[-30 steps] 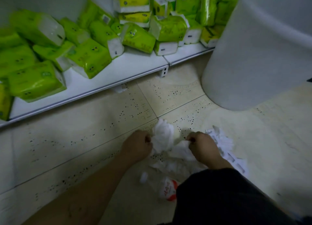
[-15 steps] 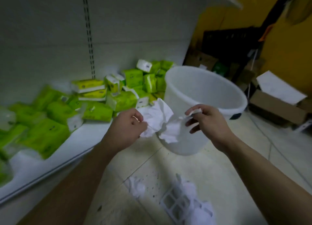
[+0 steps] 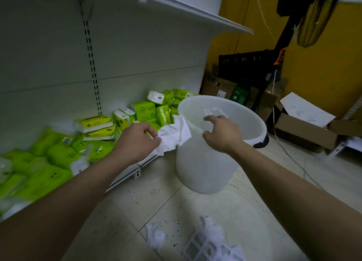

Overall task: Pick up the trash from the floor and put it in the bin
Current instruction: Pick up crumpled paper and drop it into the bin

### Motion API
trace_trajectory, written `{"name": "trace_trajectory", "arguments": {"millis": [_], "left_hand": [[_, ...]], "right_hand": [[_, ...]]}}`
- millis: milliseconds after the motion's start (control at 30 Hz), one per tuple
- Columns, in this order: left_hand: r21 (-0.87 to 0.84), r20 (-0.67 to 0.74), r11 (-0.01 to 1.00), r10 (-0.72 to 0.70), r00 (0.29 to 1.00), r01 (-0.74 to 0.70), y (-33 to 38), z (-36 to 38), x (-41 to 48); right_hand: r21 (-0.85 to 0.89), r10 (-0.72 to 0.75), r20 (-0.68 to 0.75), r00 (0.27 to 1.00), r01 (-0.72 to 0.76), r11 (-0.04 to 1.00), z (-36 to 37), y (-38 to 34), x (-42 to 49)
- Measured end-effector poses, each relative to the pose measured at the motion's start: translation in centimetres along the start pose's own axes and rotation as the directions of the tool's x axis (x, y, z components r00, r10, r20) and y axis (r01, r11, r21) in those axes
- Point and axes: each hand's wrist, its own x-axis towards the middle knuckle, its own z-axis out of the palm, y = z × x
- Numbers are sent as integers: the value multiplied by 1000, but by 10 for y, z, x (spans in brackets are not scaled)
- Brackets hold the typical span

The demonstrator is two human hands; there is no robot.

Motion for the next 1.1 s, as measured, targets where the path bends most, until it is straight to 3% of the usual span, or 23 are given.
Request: {"name": "trace_trajectory", "arguments": {"millis": [33,100,133,167,267,367,500,600,700,767,833,933,1033,1100], "left_hand": [[-4,4,1000,2,1000,-2,-7,-2,-5],[-64,-8,998,9,1000,-9,-19,-7,-13],[-106,-11,994,10,1000,-11,-24,-10,-14],[-144,0,990,13,1000,-13,-26,-12,-15],[-141,64,987,92,994,-82,-24,-20,-12],[-8,127,983,182,975,-183,-22,-28,-11],[34,259,983,164,952,-179,-37,-24,-20],[86,358,988,92,929,-130,-62,-11,-36],[193,445,974,22,895,-119,-99,6,-69],[272,519,956,-46,853,-114,-124,13,-91],[336,566,937,-119,816,-96,-145,17,-107],[441,600,894,-230,766,-77,-176,25,-131],[513,622,858,-352,699,-25,-214,43,-171],[495,600,865,-404,691,76,-240,53,-206]], "right_hand": [[150,-119,84,989,105,983,0,-19,-7],[451,-271,401,875,69,890,0,-62,-21],[502,-328,494,805,44,864,4,-78,-26],[506,-359,502,787,70,860,8,-88,-26],[442,-207,172,963,113,890,16,-89,-13],[386,101,-71,992,-66,920,9,-47,16],[-37,352,42,935,-351,936,4,8,34],[-211,292,-115,950,-310,927,26,10,22],[-170,79,-208,975,-116,979,63,-29,-4],[-63,29,-116,993,-37,997,95,-61,-24],[-49,38,152,988,-31,998,132,-81,-41],[-110,59,554,830,3,994,195,-85,-74],[-105,144,653,743,-100,989,254,-61,-119],[-102,124,636,761,-76,992,282,-43,-150]]}}
